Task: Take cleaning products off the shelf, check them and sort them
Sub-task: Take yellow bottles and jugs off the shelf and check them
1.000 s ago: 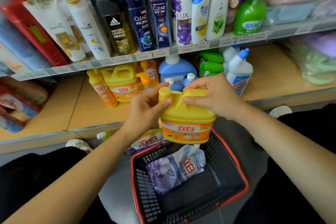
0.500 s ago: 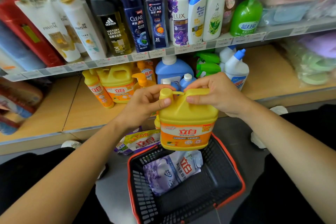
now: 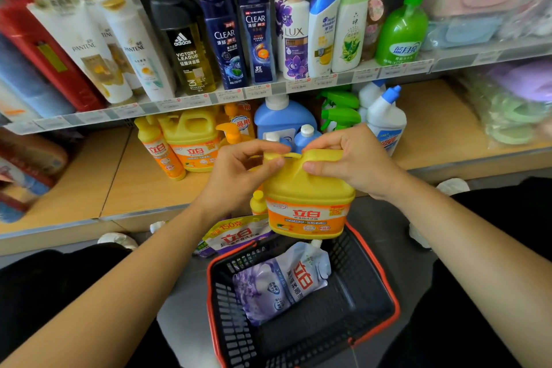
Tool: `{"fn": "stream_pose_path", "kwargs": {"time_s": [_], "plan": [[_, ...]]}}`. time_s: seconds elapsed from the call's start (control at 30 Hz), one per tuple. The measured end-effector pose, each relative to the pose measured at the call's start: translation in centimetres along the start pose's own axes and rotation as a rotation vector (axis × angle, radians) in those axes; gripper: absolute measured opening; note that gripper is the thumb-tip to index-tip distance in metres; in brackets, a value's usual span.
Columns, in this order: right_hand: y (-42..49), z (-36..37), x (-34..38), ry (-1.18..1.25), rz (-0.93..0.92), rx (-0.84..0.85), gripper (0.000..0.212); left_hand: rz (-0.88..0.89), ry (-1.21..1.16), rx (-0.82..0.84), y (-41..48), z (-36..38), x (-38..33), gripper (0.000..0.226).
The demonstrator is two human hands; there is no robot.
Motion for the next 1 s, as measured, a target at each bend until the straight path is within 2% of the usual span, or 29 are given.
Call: {"fn": "stream_pose_path", "kwargs": {"time_s": [0.1, 0.17, 0.27, 0.4, 0.7, 0.83, 1.0], "plan": [[-0.1, 0.6, 0.9, -0.116, -0.060, 0.040, 0.026, 0.099, 0.193, 0.040, 0.1, 0.8, -1.2, 0.026], [-0.2, 0.9, 1.2, -0.128, -0.082, 0.053, 0.027, 0.120, 0.243, 0.071, 0.3, 1.4, -1.5, 0.018], [-0.3, 0.8, 1.2, -0.138, -0.075, 0.044, 0.028, 0.050, 0.193, 0.069, 0.5, 1.6, -1.0, 0.011], [-0.5, 1.0, 0.8, -0.110, -0.050, 0.052, 0.030, -0.042, 0.059, 0.067, 0.4, 1.8, -0.6, 0.013], [-0.4, -0.1, -0.7, 0.093, 0.026, -0.008, 0.020, -0.079, -0.048, 0.175, 0.5, 1.4, 1.1, 0.039], [-0.5, -1.2, -1.7, 0.242, 0.076, -0.082, 0.021, -0.133, -0.017, 0.210, 0.2, 0.7, 4.4, 0.040], [-0.8, -3.7, -2.3, 0.369, 0.082, -0.240, 0.018, -0.360, -0.044, 0.255, -0.9, 1.4, 9.0, 0.035]]}}
Point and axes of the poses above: each hand's wrist, its own y-axis towards the middle knuckle, its own z-axis out of the palm, x = y × z, the point moved 9 cm from there along y, towards the middle knuckle, and after that the axes turned 6 degrees about -z, right-handed, at the moved point
